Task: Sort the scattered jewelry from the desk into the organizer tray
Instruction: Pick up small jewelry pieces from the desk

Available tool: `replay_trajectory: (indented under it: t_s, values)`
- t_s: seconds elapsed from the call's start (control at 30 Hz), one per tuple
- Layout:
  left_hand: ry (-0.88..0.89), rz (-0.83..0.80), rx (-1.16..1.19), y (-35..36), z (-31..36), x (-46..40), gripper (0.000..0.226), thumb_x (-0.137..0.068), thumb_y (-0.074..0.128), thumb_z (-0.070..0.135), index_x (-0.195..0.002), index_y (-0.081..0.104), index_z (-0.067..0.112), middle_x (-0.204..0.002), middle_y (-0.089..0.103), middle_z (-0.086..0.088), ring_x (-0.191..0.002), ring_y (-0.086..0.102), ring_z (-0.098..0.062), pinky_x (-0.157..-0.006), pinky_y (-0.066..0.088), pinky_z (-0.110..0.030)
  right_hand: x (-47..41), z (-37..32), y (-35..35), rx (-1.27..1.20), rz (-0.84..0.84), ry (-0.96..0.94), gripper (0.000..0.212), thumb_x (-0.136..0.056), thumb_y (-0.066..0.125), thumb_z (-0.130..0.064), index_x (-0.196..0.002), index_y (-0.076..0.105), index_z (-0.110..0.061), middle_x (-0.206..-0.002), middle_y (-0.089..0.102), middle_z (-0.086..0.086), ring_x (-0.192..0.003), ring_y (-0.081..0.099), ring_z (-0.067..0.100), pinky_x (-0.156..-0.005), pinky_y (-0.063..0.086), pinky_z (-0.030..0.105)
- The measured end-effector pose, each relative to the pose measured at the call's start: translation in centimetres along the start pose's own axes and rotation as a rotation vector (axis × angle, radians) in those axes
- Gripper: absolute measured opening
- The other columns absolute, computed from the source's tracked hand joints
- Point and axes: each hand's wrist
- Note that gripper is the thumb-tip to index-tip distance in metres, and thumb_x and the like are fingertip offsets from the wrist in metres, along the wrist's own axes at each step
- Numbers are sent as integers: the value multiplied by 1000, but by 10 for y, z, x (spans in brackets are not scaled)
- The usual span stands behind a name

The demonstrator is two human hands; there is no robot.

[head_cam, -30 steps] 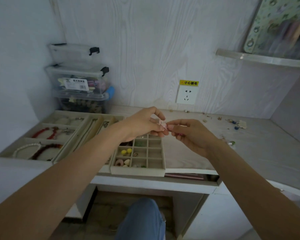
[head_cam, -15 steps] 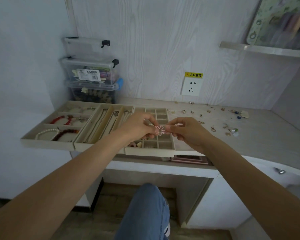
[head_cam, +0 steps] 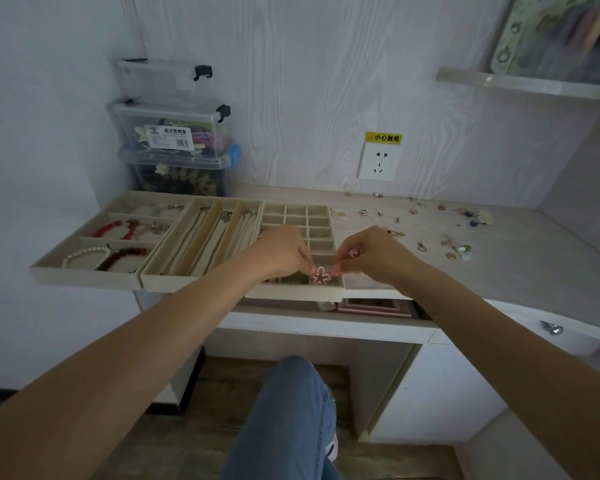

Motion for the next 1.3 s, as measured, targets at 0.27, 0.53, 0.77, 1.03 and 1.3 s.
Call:
replay_trajectory:
  t_s: [0.27,0.53,0.77,1.03,1.3]
  values:
    - [73,22,-328,6,20,-13,12,-81,70,13,-89,68,5,-87,68,-6,-86,65,-20,-86,53,-38,-16,-8,7,272,-82,98,23,-81,71,-12,-101,69,0,-93,68,13,-79,58,20,-68,46,26]
    - [126,130,-489,11,21,-9,6,-78,69,13,-77,63,13,-88,63,-4,-84,61,-20,-79,54,-37,-18,-4,22,427,6,119,23,-80,64,-11,-102,64,-5,-102,64,11,-92,61,29,-84,52,40]
    - [179,33,-376,6,12,-4,17,-85,61,11,-96,75,14,-98,70,0,-95,62,-15,-91,50,-32,-15,-7,20,405,-4,137,22,-81,66,-15,-100,60,-6,-108,59,10,-97,59,28,-87,51,42]
    - [249,-62,-584,-3,11,11,38,-93,47,7,-118,65,28,-130,45,0,-125,36,-19,-109,30,-40,-23,-13,12,388,-52,164,22,-82,69,-14,-102,65,-5,-111,62,10,-98,57,24,-84,50,35]
    - [304,-43,-732,-2,17,12,29,-90,53,14,-115,65,26,-139,38,0,-131,28,-20,-112,23,-44,-23,-18,10,454,-88,137,20,-88,61,-11,-106,64,-6,-107,61,12,-85,51,21,-69,42,29]
Point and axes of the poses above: each hand's wrist, its own x-axis away from the middle knuckle, its own y-axis out of the palm, z = x × y
